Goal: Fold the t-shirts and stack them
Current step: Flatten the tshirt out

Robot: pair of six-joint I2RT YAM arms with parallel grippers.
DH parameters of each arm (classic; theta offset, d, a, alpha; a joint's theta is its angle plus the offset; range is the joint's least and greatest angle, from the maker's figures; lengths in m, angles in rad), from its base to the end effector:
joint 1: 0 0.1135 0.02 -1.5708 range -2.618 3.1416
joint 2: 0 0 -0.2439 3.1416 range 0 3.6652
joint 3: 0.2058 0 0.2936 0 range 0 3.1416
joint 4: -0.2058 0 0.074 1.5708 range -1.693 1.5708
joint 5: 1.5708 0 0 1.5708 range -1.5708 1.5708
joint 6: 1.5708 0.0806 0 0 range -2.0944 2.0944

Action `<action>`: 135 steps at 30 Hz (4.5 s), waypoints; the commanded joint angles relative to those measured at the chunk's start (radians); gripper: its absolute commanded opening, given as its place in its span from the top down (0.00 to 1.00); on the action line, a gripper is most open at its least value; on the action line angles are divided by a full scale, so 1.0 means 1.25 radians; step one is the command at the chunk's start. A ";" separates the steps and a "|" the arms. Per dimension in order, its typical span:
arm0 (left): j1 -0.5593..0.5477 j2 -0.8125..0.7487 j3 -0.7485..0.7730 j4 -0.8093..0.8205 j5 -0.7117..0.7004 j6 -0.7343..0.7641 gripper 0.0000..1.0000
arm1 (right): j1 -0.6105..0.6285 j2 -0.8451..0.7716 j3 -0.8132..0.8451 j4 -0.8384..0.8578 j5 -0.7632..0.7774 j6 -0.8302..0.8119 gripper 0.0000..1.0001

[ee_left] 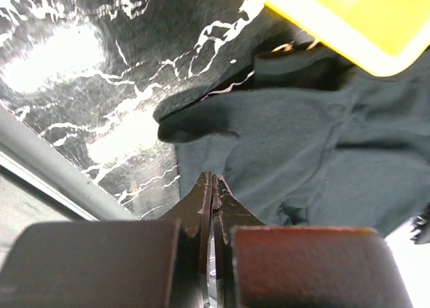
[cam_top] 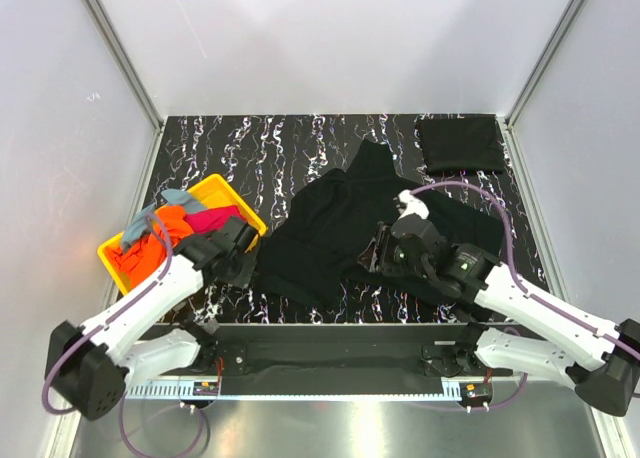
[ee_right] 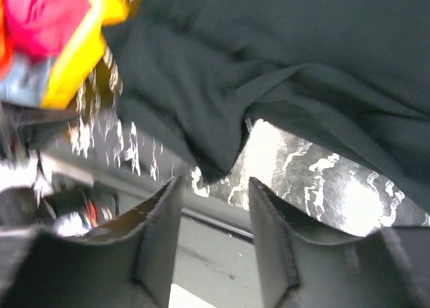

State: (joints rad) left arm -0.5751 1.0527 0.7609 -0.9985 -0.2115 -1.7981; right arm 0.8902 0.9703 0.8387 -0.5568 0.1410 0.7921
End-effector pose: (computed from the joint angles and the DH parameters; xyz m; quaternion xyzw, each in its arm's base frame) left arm 0.2056 -0.1131 0.1533 -0.5774 0.7978 -0.0897 0.1490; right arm 0.1936 0.2212 0.2388 -0.0142 0.9024 0.2751 0.3314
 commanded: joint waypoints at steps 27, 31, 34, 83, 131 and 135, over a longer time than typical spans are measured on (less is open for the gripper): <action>0.042 0.252 0.087 0.058 0.096 0.097 0.43 | -0.007 -0.060 0.094 -0.457 0.412 0.614 0.48; 0.043 0.226 0.074 0.054 0.070 0.032 0.44 | -0.007 -0.068 0.102 -0.414 0.420 0.540 0.48; 0.046 0.222 0.071 0.051 0.061 0.014 0.46 | -0.007 -0.078 0.106 -0.406 0.427 0.514 0.48; 0.019 0.509 0.325 -0.207 0.033 -0.185 0.48 | -0.007 -0.306 0.075 -0.385 0.509 0.337 0.48; -0.037 0.336 0.422 -0.156 -0.163 0.057 1.00 | -0.119 -0.094 -0.019 -0.488 0.370 0.676 0.52; -0.036 0.277 0.467 -0.112 -0.271 0.168 1.00 | -0.332 -0.056 -0.056 -0.396 0.263 0.550 0.53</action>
State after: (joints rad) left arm -0.6170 1.4647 1.2705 -1.1782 -0.3786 -1.7119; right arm 0.6376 0.8867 0.8017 -1.1198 0.5537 1.5558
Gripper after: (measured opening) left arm 0.009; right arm 0.469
